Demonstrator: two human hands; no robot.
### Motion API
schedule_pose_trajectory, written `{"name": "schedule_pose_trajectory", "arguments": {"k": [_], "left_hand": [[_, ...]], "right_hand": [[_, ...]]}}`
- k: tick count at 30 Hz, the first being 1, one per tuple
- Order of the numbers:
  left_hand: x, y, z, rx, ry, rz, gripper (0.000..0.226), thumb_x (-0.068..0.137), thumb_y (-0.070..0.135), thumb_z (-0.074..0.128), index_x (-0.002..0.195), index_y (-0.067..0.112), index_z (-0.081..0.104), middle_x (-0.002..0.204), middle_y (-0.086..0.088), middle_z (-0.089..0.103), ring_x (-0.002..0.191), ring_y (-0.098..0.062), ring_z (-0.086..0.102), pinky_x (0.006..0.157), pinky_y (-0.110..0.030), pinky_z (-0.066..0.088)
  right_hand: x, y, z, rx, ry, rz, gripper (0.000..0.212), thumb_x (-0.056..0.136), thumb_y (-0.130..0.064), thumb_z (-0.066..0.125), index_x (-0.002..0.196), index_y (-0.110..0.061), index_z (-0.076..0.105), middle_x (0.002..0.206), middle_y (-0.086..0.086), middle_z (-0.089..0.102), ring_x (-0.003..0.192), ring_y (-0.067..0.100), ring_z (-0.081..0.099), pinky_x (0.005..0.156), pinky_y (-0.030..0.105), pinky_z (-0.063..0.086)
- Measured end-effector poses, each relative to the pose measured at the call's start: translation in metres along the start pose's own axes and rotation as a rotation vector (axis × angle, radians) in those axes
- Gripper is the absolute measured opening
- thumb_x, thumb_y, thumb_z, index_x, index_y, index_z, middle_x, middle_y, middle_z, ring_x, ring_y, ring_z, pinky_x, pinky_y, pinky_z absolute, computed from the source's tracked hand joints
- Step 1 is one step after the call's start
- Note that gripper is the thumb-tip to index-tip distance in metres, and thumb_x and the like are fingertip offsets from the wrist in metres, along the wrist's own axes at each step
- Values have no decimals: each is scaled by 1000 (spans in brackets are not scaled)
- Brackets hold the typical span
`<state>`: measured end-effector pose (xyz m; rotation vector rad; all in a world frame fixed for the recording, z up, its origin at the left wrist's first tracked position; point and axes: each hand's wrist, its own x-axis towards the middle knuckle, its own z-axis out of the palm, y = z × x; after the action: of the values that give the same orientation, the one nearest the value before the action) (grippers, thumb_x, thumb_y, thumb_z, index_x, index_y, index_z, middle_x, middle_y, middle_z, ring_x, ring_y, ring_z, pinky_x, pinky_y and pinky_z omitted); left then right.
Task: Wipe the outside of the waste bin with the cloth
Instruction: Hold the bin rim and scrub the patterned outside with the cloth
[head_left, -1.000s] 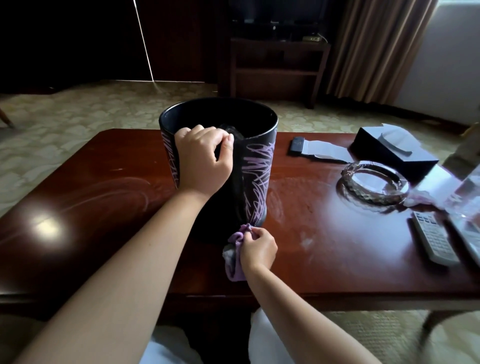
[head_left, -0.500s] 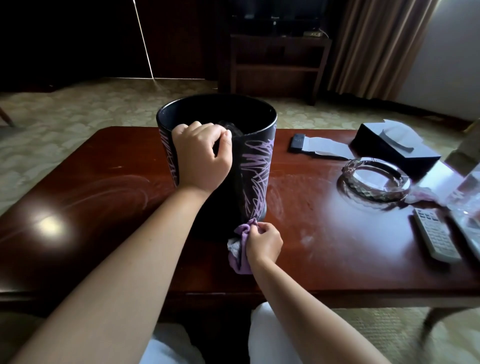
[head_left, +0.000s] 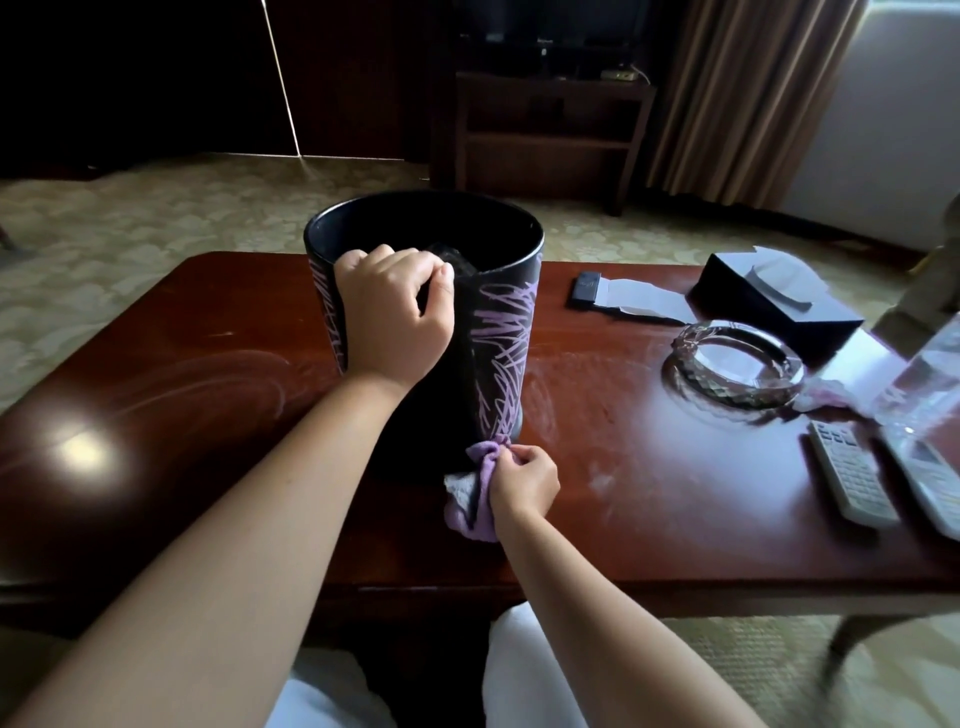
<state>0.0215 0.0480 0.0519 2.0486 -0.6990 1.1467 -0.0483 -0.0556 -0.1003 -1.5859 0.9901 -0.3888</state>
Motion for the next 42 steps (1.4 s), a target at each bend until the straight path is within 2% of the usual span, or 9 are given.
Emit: {"name": "schedule_pose_trajectory", "arguments": {"k": [3,8,14,18,21,27,33,36,42], "left_hand": [[1,1,0,-11,-16,-6,29,85,24,45,59,15,54,57,11,47,58,-21,49,70,-35,29],[-1,0,1,20,7,14,27,84,23,47,60,14,55,56,3,55,58,-22,48,69,-34,27],[1,0,0,30,-15,7,28,85,24,45,59,14,54,56,3,55,58,-22,49,69,-35,27],[0,1,2,33,-6,13,28,85,23,45,59,15,52,55,4,52,57,-21,47,69,-35,27],[0,-1,2,43,-2,24,27,84,22,45,59,14,52,54,3,51,56,-22,47,68,-34,26],[1,0,1,43,-8,23,29,85,23,44,59,14,53,54,3,52,57,-22,47,69,-34,26],[0,-1,1,52,-12,20,29,85,24,44,60,13,54,55,2,54,58,-23,48,69,-34,26],[0,0,1,53,-16,21,30,85,24,43,61,13,55,56,2,54,58,-22,48,69,-34,25],[0,0,0,52,-19,18,28,85,24,44,61,14,54,56,2,54,59,-23,49,69,-33,25]], "right_hand": [[-1,-4,3,43,50,31,7,87,-20,61,90,-15,65,83,0,62,85,20,60,70,21,36],[-3,7,-5,-50,-122,-148,6,80,-18,66,76,-22,68,72,-4,66,75,13,62,64,22,40],[0,-1,1,44,-5,6,3,81,-18,65,80,-21,65,75,-3,64,74,15,58,67,21,37],[-8,6,1,132,-67,-163,19,80,-5,63,73,-23,65,66,-8,62,68,10,59,63,16,42],[-9,7,3,227,-75,-142,27,79,-2,65,65,-25,65,64,-7,64,64,7,59,62,12,44],[-8,-2,18,388,78,162,8,81,-13,70,78,-20,67,82,5,70,80,17,66,81,28,51],[-14,-17,16,442,62,30,13,81,-28,71,87,-17,68,86,0,70,84,12,65,81,23,48],[-20,-18,17,396,68,-21,12,83,-26,69,91,-18,66,89,-3,67,90,12,62,82,20,44],[-23,-23,15,376,71,-38,6,87,-22,64,81,-24,63,83,-4,67,90,15,64,84,23,46]]}}
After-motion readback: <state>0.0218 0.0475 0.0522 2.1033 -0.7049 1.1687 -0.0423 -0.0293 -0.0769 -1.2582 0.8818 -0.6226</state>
